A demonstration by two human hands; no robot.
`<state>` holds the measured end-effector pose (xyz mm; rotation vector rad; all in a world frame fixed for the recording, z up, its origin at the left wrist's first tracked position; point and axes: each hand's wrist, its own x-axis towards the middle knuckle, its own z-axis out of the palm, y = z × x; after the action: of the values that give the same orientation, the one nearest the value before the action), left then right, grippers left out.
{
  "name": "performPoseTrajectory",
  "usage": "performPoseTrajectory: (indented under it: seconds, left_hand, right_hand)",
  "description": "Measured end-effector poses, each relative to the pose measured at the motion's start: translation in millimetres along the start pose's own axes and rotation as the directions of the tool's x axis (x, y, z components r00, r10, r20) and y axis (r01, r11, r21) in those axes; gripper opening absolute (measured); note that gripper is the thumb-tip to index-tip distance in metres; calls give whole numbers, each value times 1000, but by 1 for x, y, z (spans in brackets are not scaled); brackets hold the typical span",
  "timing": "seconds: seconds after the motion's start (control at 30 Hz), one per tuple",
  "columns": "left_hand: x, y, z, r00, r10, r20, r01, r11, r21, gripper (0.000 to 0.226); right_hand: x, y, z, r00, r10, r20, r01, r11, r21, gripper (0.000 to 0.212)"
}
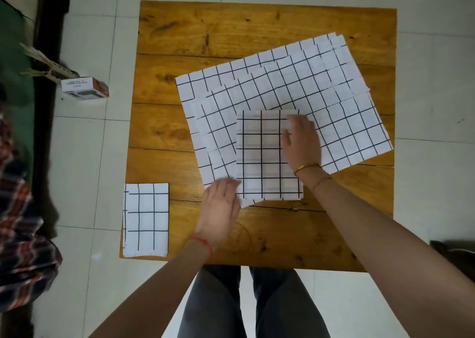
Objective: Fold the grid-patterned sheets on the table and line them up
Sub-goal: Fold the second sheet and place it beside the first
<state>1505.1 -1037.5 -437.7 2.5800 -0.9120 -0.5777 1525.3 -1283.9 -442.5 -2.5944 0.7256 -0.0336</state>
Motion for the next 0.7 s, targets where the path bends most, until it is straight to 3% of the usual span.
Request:
performPoseTrajectory:
  seconds: [0.07,0.13,0.2,0.4,0.57,0.7]
  left_hand:
    - [19,3,-5,989,-131,-72,124,988,-93,35]
    - [39,4,-8,962,-258,-90,235,949,-211,34]
    - [58,5,-8,925,-379,-38,348,881,-320,33]
    - [97,10,-6,793,-596,130,570,648,-506,20]
    - [107,14,-12,778,-614,137,576,609,-545,12]
    - [106,13,-15,793,-595,131,538,583,-609,13]
  right_hand:
    - [-5,14,-8,967,241,-86,-233,968,92,22]
    - [-11,25,-14,891,452,-37,-438,879,186,20]
    - [-15,32,-16,827,558,66,-555,793,250,24]
    - [-19,30,-17,771,587,246,-637,711,299,30]
    - [-16,27,-15,748,555,365,-656,704,274,42]
    - [-19,28,-15,784,505,361,-615,713,337,35]
